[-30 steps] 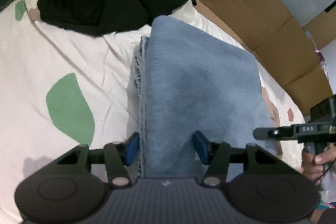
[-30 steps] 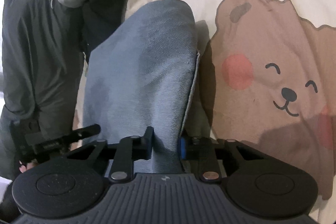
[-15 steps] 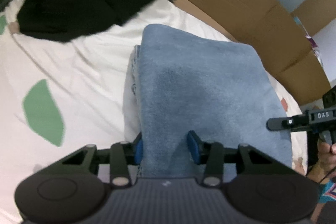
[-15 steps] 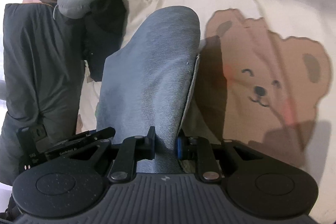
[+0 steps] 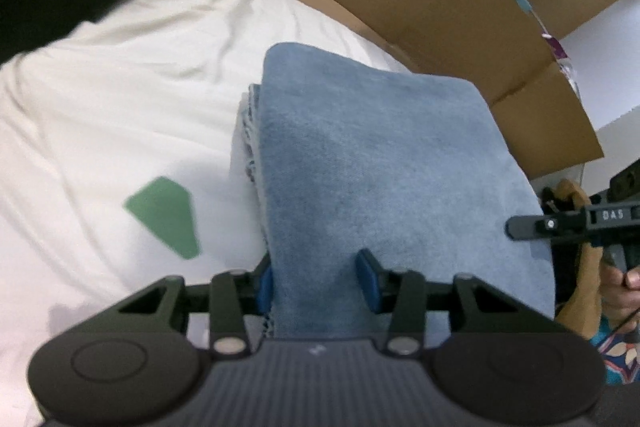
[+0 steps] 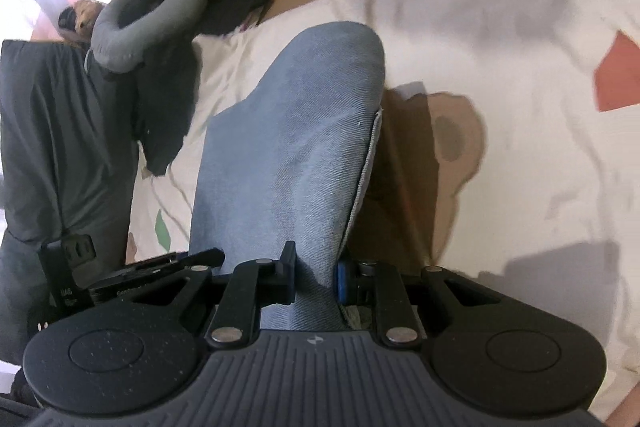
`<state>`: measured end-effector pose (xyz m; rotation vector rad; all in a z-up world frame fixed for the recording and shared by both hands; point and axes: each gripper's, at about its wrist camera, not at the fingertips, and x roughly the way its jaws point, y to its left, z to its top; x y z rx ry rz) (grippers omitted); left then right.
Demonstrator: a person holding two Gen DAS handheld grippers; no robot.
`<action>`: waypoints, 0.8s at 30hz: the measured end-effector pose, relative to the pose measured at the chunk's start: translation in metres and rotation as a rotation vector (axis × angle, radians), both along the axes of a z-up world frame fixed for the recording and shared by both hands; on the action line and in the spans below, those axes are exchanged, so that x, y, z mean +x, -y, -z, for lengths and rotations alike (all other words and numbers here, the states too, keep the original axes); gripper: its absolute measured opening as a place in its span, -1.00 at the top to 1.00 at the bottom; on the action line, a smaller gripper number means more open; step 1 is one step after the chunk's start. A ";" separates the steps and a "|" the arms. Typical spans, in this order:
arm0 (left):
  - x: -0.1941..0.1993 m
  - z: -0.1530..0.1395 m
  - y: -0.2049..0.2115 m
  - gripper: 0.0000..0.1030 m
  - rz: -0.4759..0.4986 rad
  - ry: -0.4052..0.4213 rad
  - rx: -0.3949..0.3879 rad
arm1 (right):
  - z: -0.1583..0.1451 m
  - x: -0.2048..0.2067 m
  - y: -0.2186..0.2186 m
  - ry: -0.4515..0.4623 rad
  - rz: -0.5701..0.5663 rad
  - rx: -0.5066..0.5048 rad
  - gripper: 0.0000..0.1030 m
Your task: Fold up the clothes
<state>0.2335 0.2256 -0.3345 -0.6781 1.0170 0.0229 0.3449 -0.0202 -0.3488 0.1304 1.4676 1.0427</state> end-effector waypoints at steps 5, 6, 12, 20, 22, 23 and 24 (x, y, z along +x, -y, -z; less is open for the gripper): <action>0.013 0.004 0.011 0.14 0.006 -0.006 -0.020 | 0.003 0.013 0.019 0.019 0.039 0.012 0.65; 0.013 0.003 0.013 0.16 0.004 -0.007 -0.023 | 0.004 0.014 0.023 0.026 0.043 0.017 0.65; 0.009 0.008 0.012 0.20 -0.010 0.010 -0.076 | 0.028 0.022 0.038 0.008 0.069 -0.042 0.56; 0.004 0.011 0.002 -0.14 -0.056 0.004 -0.099 | 0.044 0.019 0.036 0.033 0.093 -0.120 0.33; 0.002 0.014 -0.002 -0.14 -0.064 0.000 -0.131 | 0.046 0.019 0.036 0.039 0.095 -0.122 0.29; -0.001 0.015 -0.004 -0.14 -0.062 0.000 -0.139 | 0.047 0.019 0.036 0.040 0.095 -0.123 0.27; -0.004 0.016 -0.005 -0.16 -0.061 -0.001 -0.146 | 0.048 0.019 0.036 0.041 0.095 -0.124 0.27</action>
